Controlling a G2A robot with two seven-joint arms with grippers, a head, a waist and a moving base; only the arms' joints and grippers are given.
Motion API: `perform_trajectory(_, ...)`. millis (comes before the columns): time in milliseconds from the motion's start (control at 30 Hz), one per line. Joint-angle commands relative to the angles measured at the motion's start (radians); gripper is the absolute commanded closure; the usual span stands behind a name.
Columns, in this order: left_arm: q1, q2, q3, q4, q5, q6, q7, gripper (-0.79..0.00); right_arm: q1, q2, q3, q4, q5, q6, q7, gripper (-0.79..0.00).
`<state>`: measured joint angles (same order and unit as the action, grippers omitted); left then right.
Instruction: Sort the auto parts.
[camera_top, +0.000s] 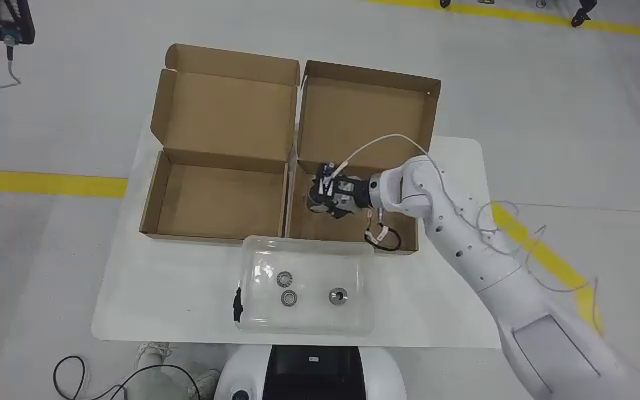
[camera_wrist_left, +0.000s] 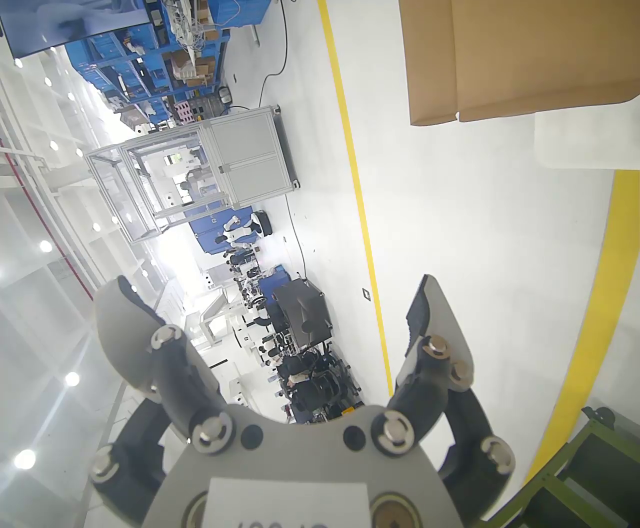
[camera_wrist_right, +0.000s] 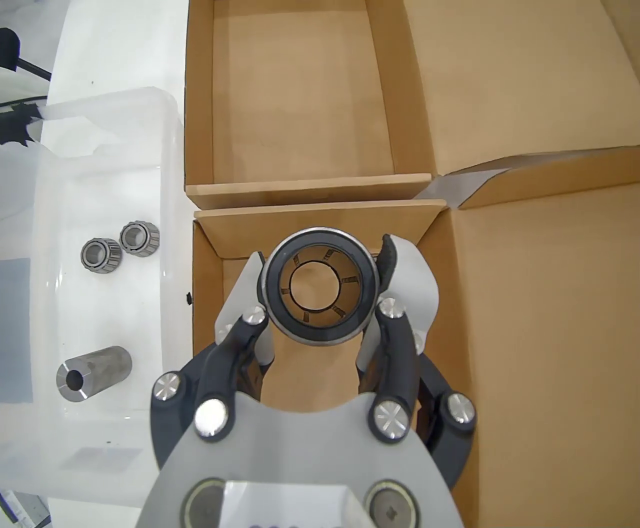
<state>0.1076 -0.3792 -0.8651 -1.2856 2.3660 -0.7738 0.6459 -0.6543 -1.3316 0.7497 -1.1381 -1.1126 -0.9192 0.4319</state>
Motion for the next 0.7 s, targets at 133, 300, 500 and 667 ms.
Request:
perform_trajectory(133, 0.000, 0.000, 0.000, 0.000, 0.000, 0.000, 0.000, -0.785, 0.031, -0.024, -0.048, 0.089, -0.001, 0.008, -0.014, 0.000)
perform_trajectory(300, 0.000, 0.000, 0.000, 0.000, 0.000, 0.000, 0.000, -0.785, 0.057, -0.046, -0.086, 0.155, -0.009, 0.026, -0.007, 0.000)
perform_trajectory(500, 0.000, 0.000, 0.000, 0.000, 0.000, 0.000, 0.000, -0.785, 0.080, -0.074, -0.121, 0.212, -0.020, 0.075, -0.023, -0.166)
perform_trajectory(667, 0.000, 0.000, 0.000, 0.000, 0.000, 0.000, 0.000, -0.785, 0.095, -0.093, -0.144, 0.258, -0.032, 0.080, -0.052, -0.225)
